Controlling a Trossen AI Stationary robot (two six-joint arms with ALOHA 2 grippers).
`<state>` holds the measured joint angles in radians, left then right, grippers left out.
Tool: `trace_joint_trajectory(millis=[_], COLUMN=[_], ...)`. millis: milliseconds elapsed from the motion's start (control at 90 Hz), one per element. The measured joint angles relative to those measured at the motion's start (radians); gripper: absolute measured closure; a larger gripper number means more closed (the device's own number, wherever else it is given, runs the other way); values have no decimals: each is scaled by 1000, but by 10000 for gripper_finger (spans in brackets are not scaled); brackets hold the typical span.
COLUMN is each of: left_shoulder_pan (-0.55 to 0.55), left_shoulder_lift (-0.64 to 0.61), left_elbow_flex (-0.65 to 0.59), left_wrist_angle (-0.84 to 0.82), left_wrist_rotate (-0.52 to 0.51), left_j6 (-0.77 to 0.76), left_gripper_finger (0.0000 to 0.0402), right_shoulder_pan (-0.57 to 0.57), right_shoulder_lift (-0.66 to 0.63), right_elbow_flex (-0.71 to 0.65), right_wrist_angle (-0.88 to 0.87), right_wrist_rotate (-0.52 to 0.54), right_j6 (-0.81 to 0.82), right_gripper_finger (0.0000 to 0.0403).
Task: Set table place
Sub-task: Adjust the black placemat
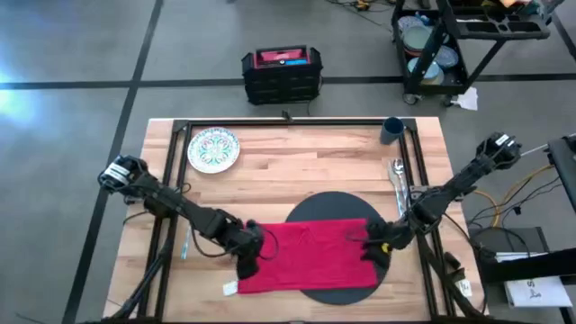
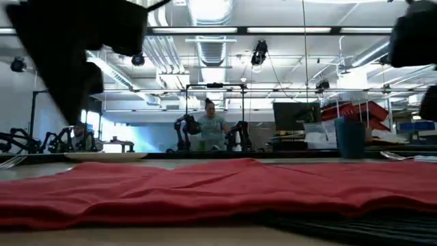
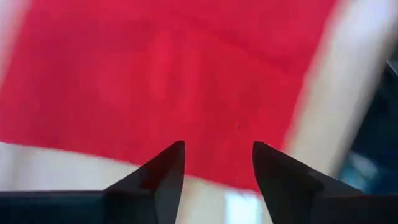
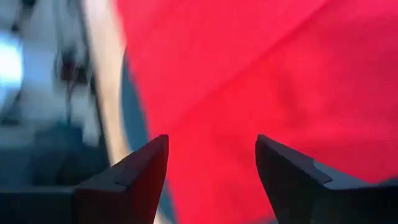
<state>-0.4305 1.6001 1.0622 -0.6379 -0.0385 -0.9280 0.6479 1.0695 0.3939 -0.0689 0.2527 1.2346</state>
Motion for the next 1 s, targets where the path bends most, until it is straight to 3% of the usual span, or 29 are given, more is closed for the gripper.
trace_joint_trajectory(millis=[156, 278, 433, 489, 611, 856, 1000], left_shoulder_pan=[82, 161, 281, 313, 364, 386, 390], left_shoulder_lift=[0, -1, 10, 17, 19, 19, 19], left_elbow_flex=[0, -3, -19, -29, -46, -62, -75], left_wrist_angle=[-13, -11, 10, 5, -3, -8, -8], left_wrist_rotate=[-170, -192, 92, 147, 259, 388, 401], left_j6=[21, 144, 446, 526, 669, 826, 882], left_gripper_finger=[273, 296, 362, 388, 399, 401, 401], right_shoulder_pan=[0, -4, -35, -43, -46, -46, -46], right_shoulder_lift=[0, 0, 12, 23, 56, 140, 203], right_elbow_flex=[0, 0, 0, 0, 4, 19, 49], right_wrist_angle=[0, -1, -19, -31, -31, -31, -29], right_wrist_rotate=[334, 461, 348, 291, 229, 171, 155], right_j6=[136, 199, 234, 241, 246, 350, 371], right_gripper_finger=[208, 221, 261, 295, 386, 402, 403])
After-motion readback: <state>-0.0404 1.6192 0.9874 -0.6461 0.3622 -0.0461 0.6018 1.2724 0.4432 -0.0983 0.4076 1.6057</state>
